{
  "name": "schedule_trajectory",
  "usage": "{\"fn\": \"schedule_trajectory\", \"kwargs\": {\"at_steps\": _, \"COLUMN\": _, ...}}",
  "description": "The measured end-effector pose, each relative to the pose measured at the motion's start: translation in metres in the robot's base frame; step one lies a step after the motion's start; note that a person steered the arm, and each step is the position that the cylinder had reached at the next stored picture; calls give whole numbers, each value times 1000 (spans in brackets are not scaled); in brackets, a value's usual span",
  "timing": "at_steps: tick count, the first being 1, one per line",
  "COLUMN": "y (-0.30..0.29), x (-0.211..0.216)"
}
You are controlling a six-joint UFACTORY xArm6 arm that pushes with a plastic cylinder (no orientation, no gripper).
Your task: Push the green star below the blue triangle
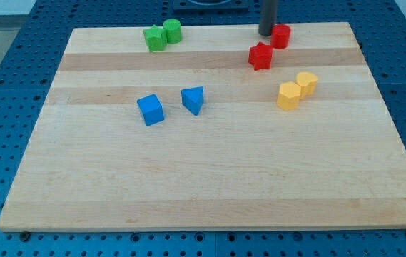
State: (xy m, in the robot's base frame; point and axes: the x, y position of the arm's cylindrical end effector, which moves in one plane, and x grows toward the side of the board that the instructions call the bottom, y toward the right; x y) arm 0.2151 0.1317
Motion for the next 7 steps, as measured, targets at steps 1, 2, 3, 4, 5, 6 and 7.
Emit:
{"fn": "schedule_trajectory", "kwargs": {"at_steps": 1, "y": -14, "x": 0}}
{"fn": "schedule_trajectory", "kwargs": {"at_steps": 2, "y": -82, "x": 8}}
{"fn": "schedule_trajectory", "kwargs": {"at_steps": 3, "y": -94, "x": 34}}
{"fn": "schedule_trajectory", "kwargs": {"at_steps": 4, "y": -68, "x": 50}}
{"fn": "schedule_trajectory", "kwargs": {"at_steps": 5, "y": -23, "x": 52}}
{"fn": "schedule_trajectory", "kwargs": {"at_steps": 6, "y": -19, "x": 68}}
{"fn": "schedule_trajectory", "kwargs": {"at_steps": 7, "y": -62, "x": 73}}
